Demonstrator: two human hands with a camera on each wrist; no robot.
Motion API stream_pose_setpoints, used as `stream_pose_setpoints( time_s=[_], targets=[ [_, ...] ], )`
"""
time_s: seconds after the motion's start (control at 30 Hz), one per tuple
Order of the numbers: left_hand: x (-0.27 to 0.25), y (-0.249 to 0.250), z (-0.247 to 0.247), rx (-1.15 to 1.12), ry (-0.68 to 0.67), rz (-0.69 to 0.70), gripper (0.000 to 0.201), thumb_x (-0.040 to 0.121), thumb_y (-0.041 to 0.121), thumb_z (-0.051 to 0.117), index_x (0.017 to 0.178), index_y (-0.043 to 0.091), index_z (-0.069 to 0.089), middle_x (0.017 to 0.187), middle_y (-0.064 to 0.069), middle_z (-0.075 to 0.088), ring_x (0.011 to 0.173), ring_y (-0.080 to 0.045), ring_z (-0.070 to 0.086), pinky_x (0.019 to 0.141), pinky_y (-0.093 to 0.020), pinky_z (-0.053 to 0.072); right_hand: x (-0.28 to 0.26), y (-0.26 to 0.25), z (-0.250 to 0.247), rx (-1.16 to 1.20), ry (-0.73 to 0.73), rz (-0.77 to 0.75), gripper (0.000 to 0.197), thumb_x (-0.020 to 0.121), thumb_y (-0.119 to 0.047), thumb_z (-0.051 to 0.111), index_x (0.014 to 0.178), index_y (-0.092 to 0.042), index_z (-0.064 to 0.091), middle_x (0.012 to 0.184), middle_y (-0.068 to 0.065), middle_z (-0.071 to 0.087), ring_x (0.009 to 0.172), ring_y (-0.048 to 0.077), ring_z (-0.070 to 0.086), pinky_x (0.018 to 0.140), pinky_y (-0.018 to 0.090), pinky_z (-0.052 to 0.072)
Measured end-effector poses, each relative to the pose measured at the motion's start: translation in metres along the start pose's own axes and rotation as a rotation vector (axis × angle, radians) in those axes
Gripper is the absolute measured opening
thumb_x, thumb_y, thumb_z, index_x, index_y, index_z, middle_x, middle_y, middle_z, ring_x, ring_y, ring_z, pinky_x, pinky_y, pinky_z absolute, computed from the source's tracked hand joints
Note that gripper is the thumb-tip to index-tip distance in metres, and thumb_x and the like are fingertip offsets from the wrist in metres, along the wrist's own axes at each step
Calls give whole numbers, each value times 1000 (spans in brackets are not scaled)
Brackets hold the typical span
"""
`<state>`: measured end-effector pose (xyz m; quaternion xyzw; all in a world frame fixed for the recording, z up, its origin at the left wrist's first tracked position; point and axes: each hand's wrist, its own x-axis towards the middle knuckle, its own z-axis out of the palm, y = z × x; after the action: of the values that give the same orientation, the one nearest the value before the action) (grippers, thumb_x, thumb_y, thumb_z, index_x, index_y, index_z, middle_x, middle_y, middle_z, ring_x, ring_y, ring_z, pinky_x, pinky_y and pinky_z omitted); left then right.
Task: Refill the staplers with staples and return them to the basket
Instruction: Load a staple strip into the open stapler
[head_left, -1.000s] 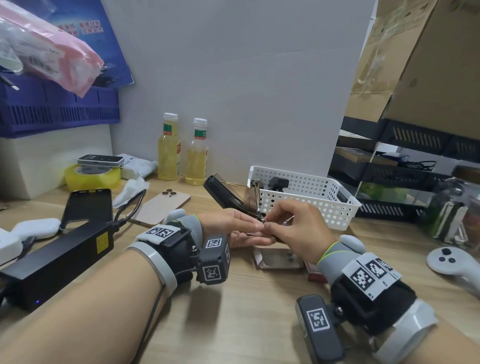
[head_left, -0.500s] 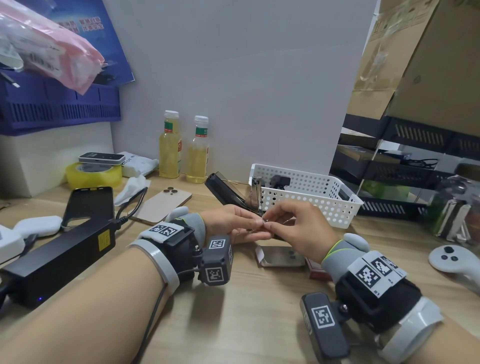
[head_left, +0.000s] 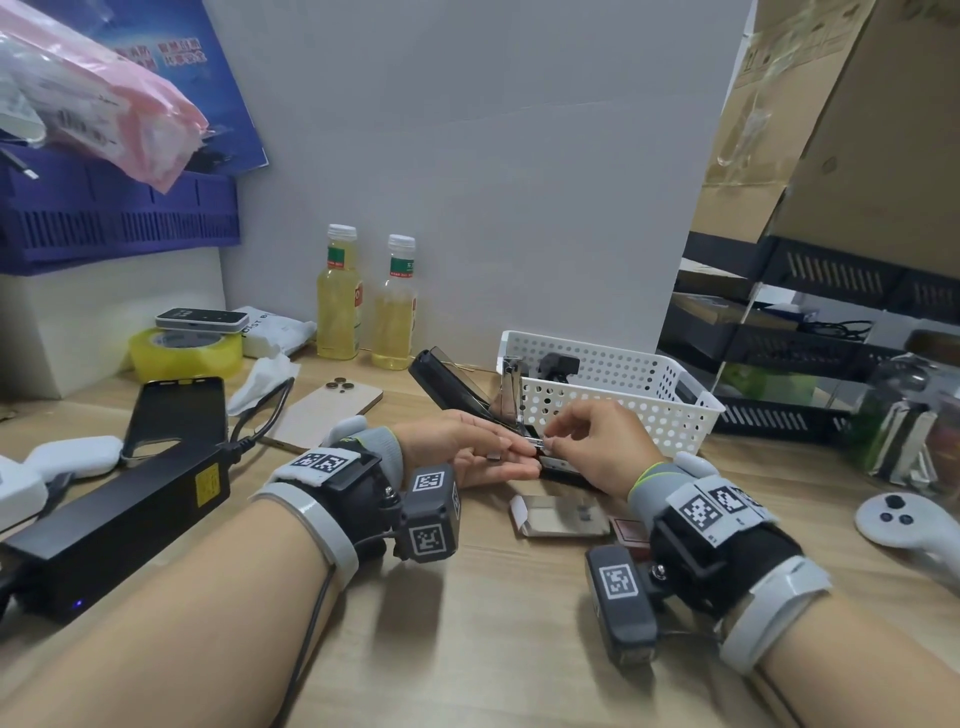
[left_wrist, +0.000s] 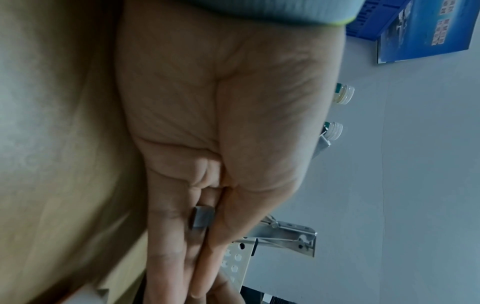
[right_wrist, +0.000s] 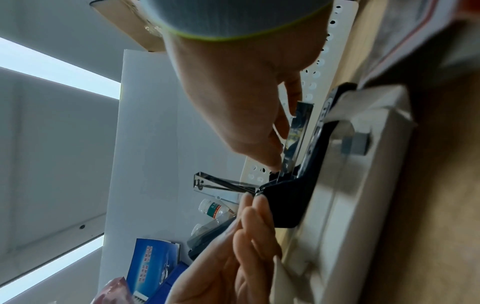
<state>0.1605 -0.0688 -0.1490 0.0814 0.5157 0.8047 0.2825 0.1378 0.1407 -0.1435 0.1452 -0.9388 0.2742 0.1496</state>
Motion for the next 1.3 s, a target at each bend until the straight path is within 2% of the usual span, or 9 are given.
stream_pose_setpoints(
  time_s=[0.17, 0.3, 0.47, 0.73, 0.87, 0.97, 1.07, 1.2, 1.3],
  targets=[
    [-1, 2, -1, -11, 8, -16, 28, 99, -12, 35, 108, -19, 61, 101, -35, 68, 91, -38, 73, 81, -35, 61, 6, 2, -3, -67, -56, 11, 5, 83, -27, 74, 86, -24, 75, 82, -8, 73, 81, 10, 65, 78, 25, 50],
    [0, 2, -1, -3, -2, -22, 28, 99, -11, 36, 107, -18, 62, 102, -35, 68, 93, -38, 73, 82, -35, 60, 6, 2, -5, -55, -79, -5, 2, 84, -26, 74, 84, -24, 74, 76, -10, 69, 75, 8, 63, 71, 22, 44],
    [1, -1, -2, -13, -7, 0, 34, 99, -11, 35, 97, -17, 69, 101, -35, 68, 94, -39, 72, 83, -34, 60, 5, 2, -7, -32, -91, -19, 2, 83, -26, 75, 83, -24, 75, 78, -6, 73, 77, 10, 66, 71, 22, 46],
    [1, -2, -1, -3, 3, 10, 28, 99, -11, 35, 106, -19, 62, 102, -35, 68, 94, -39, 72, 87, -37, 58, 4, 1, -6, -14, -105, 5, 3, 82, -25, 75, 84, -23, 76, 79, -7, 73, 78, 9, 65, 69, 20, 44],
    [1, -3, -1, -5, 2, 16, 29, 99, -12, 34, 106, -18, 62, 100, -35, 68, 93, -39, 72, 86, -36, 59, 5, 1, -5, 43, -108, 45, 6, 82, -24, 76, 86, -19, 77, 83, -3, 75, 82, 12, 68, 77, 25, 51],
    [2, -2, -1, -8, -2, 17, 29, 99, -12, 34, 105, -18, 62, 100, -35, 68, 92, -39, 73, 85, -36, 59, 6, 1, -4, 74, -123, 71, 5, 81, -22, 78, 84, -19, 76, 83, -1, 75, 79, 13, 67, 78, 27, 51],
    [3, -2, -1, -16, -7, 13, 32, 99, -12, 34, 100, -17, 66, 98, -35, 69, 91, -39, 73, 82, -35, 60, 7, 1, -4, 77, -128, 71, 4, 80, -22, 78, 82, -22, 75, 80, -4, 73, 78, 12, 66, 76, 26, 51],
    [3, -2, -3, -15, -12, 2, 32, 98, -12, 35, 101, -18, 66, 101, -36, 68, 94, -40, 72, 85, -37, 59, 5, 4, -5, 31, -128, 60, 4, 78, -24, 78, 81, -25, 75, 78, -10, 72, 79, 10, 66, 74, 23, 49],
    [4, -2, -4, -11, -16, 1, 30, 98, -12, 35, 105, -19, 63, 105, -37, 66, 97, -41, 71, 87, -38, 59, 0, 5, -8, 86, -44, 14, 6, 83, -28, 74, 88, -24, 74, 83, -10, 73, 82, 8, 67, 72, 19, 49]
  ],
)
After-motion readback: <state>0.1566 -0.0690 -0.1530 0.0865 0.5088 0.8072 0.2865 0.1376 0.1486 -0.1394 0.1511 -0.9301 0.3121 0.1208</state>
